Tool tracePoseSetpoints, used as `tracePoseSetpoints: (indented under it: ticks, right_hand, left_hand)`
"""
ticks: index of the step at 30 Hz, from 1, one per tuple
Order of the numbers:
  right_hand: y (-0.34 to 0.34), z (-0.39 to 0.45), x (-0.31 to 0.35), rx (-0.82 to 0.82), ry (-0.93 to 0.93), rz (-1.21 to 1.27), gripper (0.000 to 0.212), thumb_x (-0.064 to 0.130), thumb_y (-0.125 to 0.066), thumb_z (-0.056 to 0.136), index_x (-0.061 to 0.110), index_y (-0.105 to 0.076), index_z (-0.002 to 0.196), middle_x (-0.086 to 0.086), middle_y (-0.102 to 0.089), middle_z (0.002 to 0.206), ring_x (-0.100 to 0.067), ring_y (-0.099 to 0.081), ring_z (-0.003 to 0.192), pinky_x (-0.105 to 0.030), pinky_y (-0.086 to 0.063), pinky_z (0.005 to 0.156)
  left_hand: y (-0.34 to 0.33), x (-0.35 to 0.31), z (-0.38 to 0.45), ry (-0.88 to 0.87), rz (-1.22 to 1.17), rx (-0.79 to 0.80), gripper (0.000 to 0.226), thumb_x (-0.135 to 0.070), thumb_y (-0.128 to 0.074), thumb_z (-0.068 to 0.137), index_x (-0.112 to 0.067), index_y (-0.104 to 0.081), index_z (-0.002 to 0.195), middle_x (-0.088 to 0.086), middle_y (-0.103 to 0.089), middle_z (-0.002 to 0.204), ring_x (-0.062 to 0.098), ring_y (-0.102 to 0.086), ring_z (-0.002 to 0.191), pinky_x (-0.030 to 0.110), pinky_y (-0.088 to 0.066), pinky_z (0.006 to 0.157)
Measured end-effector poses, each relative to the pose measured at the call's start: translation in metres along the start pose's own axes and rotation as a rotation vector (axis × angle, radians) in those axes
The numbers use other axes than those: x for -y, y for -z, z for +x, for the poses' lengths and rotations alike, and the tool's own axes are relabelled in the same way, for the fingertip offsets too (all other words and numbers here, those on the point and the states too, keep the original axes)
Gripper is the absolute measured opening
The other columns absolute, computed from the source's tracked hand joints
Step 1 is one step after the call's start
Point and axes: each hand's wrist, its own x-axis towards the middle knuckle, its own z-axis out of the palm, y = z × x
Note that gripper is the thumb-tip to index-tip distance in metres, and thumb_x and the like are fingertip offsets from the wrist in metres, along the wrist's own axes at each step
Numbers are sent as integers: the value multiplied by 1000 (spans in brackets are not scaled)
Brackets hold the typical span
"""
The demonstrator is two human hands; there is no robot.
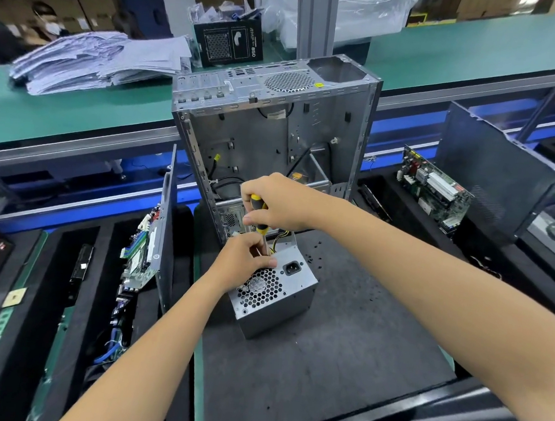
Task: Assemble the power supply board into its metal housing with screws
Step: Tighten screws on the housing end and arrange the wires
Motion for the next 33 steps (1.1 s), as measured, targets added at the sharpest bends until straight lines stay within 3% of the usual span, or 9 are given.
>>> tracePoseSetpoints:
  ticks: [3,7,12,17,20,23,26,30,33]
  right_hand:
    - [2,-2,3,27,16,-6,17,25,-67,88,13,-56,83,9,-55,66,-5,-47,56,-20,-34,52]
    - [6,-3,7,68,47,-65,15,23,-68,86,13,-57,83,10,-53,67,-4,-46,58,-20,-34,53]
    - [10,-2,11,118,48,-157,11,5,-57,80,15,-58,85,8,-56,76,-16,-55,75,-25,-43,60]
    - [9,1,14,75,78,-340,3,14,-65,81,14,-62,81,5,-55,81,-16,-49,84,-21,-32,52]
    - [5,3,17,77,42,-451,21,26,-64,85,16,-47,77,3,-42,75,-15,-45,66,-25,-27,47]
    - [-1,4,20,34,-1,-625,29,35,-52,94,15,-36,79,3,-27,66,-15,-31,52,-27,-20,45]
    - [1,4,19,64,-38,-668,35,40,-47,95,15,-35,74,2,-31,65,-14,-33,52,-28,-24,47]
    - [9,4,22,252,-6,-513,12,16,-49,90,15,-39,83,-1,-41,87,-13,-43,64,-27,-27,50]
    - [7,5,24,166,25,-580,12,7,-53,82,12,-44,79,-5,-46,84,-20,-49,65,-27,-30,49]
  left_hand:
    - [6,0,0,-15,-56,87,22,-18,-81,76,-8,-63,82,-6,-68,83,-3,-56,65,8,-43,62]
    - [13,-2,2,29,-73,214,14,-15,-75,82,-19,-62,78,3,-66,97,8,-57,78,18,-47,74]
    - [17,-3,7,133,-75,325,15,-17,-71,86,-15,-65,73,4,-63,85,13,-54,78,28,-43,76]
    - [18,1,10,186,-95,369,36,-13,-65,89,-21,-62,55,-14,-58,61,7,-50,61,29,-38,70]
    - [19,1,12,206,-51,394,37,-14,-62,90,-18,-52,55,-9,-49,58,25,-38,66,40,-31,70]
    - [15,0,12,217,-80,376,34,-9,-60,91,-11,-48,60,2,-40,64,10,-38,60,26,-35,68]
    - [11,-1,13,248,-78,345,49,-6,-60,91,-18,-47,45,-11,-47,51,0,-40,51,20,-35,66]
    - [10,-2,12,267,-80,297,51,-4,-61,90,-20,-50,43,-19,-48,45,-2,-43,54,23,-34,74]
    - [11,-6,10,273,-93,320,52,-3,-59,91,-19,-44,44,-16,-43,41,-5,-42,45,25,-35,80]
